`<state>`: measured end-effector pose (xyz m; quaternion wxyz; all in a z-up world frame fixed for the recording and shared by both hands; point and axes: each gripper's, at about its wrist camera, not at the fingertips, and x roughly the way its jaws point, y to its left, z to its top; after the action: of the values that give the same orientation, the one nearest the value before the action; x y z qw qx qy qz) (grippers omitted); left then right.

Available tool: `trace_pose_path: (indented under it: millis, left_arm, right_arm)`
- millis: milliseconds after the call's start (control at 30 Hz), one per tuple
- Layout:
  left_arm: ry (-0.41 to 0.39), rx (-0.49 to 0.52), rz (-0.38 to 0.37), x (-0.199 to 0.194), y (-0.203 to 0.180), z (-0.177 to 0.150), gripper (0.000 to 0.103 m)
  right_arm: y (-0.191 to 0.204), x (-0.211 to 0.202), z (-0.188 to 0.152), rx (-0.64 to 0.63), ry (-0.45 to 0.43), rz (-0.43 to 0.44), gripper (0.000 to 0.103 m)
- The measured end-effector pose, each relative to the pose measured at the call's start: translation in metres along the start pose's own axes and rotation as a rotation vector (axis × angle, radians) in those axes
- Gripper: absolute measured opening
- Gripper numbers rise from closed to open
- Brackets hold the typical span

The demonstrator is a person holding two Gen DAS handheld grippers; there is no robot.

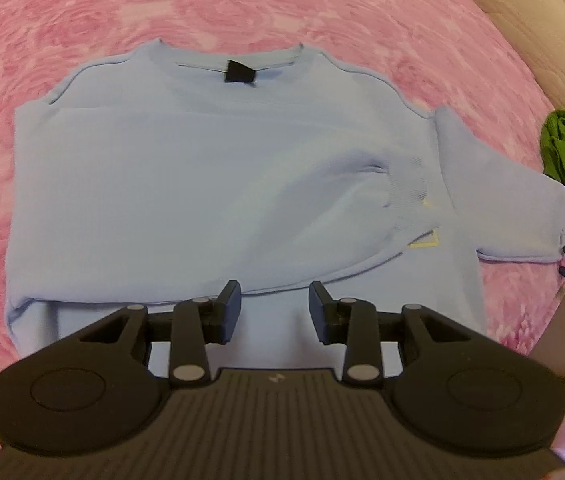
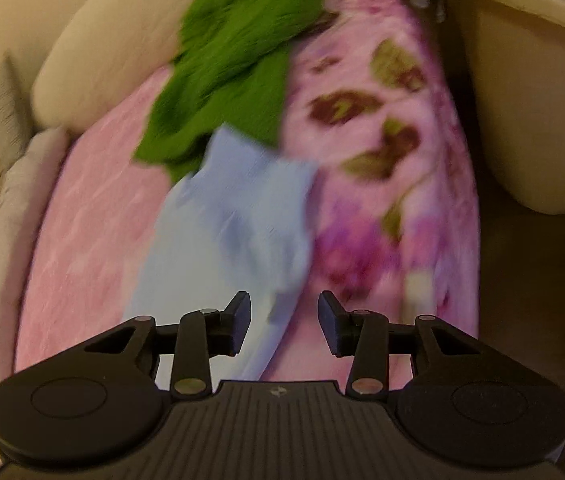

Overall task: Fold clothes
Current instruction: 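Fold the held sleeve across the body with the right gripper and release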

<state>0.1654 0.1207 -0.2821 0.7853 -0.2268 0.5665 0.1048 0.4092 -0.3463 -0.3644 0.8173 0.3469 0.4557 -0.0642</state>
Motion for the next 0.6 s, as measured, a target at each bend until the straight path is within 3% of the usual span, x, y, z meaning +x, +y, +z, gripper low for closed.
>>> trace_pose_path:
  millis: [100,133,167,300,400,533,600]
  left_arm:
    - [-0.001,-0.006,0.006,0.000,0.000,-0.001,0.032]
    - [-0.003,-0.011,0.007,-0.001,0.002,-0.002,0.032]
    - [-0.006,-0.016,0.009,-0.003,0.003,-0.003,0.032]
    - [-0.027,-0.046,0.006,-0.018,0.022,-0.009,0.032]
    - [-0.042,-0.089,0.007,-0.030,0.046,-0.014,0.032]
    - [-0.057,-0.156,-0.008,-0.045,0.080,-0.021,0.032]
    - [-0.065,-0.177,-0.019,-0.052,0.093,-0.026,0.032]
  right_arm:
    - [-0.012,0.000,0.006,-0.001,0.000,0.015,0.042]
    - [-0.009,0.000,0.005,-0.033,0.004,0.015,0.032]
    - [-0.005,-0.002,0.004,-0.062,0.005,0.029,0.006]
    - [0.021,-0.032,-0.009,-0.155,-0.069,0.073,0.005]
    - [0.079,-0.073,-0.040,-0.369,-0.146,0.155,0.005]
    - [0.166,-0.128,-0.130,-0.754,-0.145,0.348,0.005]
    - [0.193,-0.139,-0.188,-0.908,-0.038,0.431,0.009]
